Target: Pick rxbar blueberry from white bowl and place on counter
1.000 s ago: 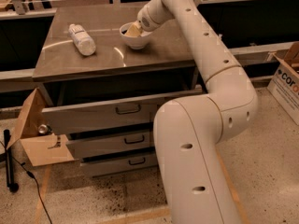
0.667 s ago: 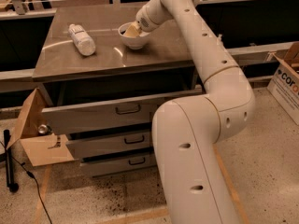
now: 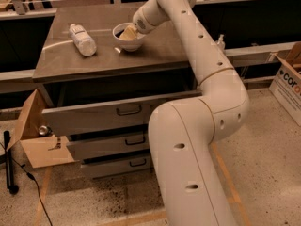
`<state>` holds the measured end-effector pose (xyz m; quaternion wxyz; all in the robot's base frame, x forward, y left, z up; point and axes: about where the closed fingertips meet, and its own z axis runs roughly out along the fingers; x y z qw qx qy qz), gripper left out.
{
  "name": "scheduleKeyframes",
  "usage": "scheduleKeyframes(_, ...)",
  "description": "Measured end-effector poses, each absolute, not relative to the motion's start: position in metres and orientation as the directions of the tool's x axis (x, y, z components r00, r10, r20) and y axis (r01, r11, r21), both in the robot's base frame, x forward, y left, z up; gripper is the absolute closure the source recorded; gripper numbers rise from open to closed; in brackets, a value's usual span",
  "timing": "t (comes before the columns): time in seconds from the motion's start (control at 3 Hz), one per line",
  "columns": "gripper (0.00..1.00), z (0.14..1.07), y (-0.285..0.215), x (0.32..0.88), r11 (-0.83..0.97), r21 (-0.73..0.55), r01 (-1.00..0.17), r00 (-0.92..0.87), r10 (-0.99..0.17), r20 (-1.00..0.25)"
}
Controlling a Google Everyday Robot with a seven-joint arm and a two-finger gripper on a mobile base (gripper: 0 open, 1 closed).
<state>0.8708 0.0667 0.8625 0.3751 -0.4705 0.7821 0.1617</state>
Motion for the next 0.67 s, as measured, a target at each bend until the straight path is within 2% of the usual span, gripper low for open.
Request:
scheduleKeyframes(0.33, 0.19, 0.8648, 0.0669, 0.8706, 0.505, -0.100, -0.858, -0.276, -0.615, -0.739)
scheduleKeyframes(0.67, 0.43, 0.8670, 0.0671, 0.8703, 0.504, -0.100, -0.858, -0.275, -0.615, -0.739)
